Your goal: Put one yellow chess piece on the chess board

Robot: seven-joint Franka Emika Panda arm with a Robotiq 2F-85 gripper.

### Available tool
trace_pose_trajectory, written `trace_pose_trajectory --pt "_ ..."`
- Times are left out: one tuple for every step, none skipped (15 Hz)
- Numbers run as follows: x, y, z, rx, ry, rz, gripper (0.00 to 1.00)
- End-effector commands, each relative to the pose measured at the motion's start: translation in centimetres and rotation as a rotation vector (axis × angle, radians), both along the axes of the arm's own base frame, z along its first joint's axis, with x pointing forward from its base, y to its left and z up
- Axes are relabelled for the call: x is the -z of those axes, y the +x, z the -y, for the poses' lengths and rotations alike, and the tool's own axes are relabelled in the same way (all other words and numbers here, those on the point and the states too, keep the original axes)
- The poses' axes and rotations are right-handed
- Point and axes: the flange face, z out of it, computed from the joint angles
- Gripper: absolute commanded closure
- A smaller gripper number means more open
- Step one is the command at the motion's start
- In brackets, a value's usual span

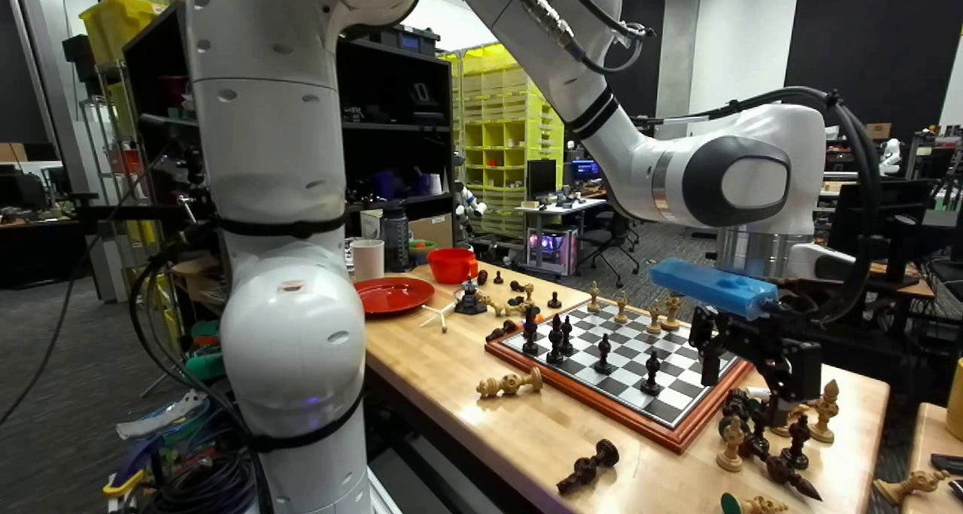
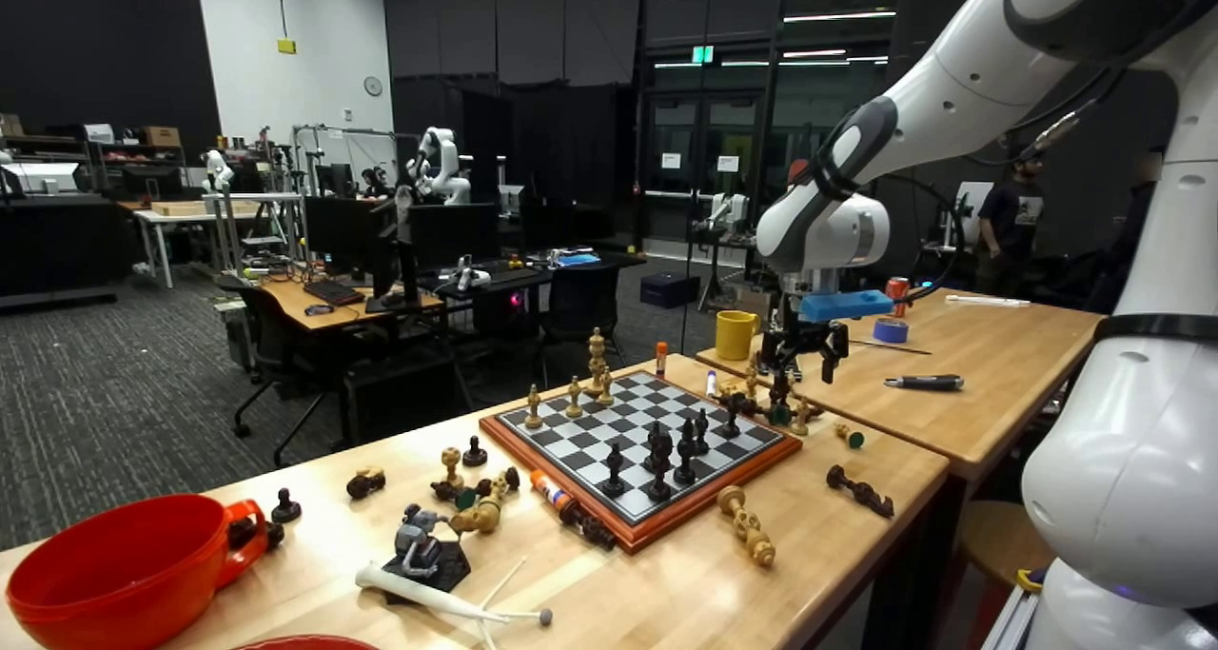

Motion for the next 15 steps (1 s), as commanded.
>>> trace_pose_trajectory --pt "1.1 0.1 0.2 0.015 -0.025 -0.020 0.00" --pt "1.3 0.0 0.3 0.018 -0.027 -0.026 0.00" --pt "1.6 0.0 0.3 0.022 -0.029 -0.032 0.00" --pt "2.0 0.1 0.3 0.022 -0.030 -0.038 0.00" --pt "2.2 0.0 0.3 0.023 -0.031 -0.044 0.00" --pt "2.4 0.0 0.3 0.026 -0.032 -0.049 0.00" --pt "2.6 0.0 0.3 0.028 -0.032 -0.053 0.00" --pt "2.7 0.0 0.3 0.028 -0.031 -0.055 0.25" --pt "2.8 0.0 0.4 0.027 -0.031 -0.058 0.27" --pt "2.9 0.0 0.4 0.027 -0.031 -0.060 0.32" --pt "3.0 -0.1 0.4 0.027 -0.030 -0.062 0.39" --pt "3.0 0.0 0.3 0.026 -0.030 -0.063 0.48" --pt "3.1 -0.1 0.3 0.026 -0.031 -0.063 0.56" --pt "3.1 -0.1 0.3 0.024 -0.032 -0.064 0.66" --pt "3.0 -0.1 0.2 0.022 -0.033 -0.064 0.72"
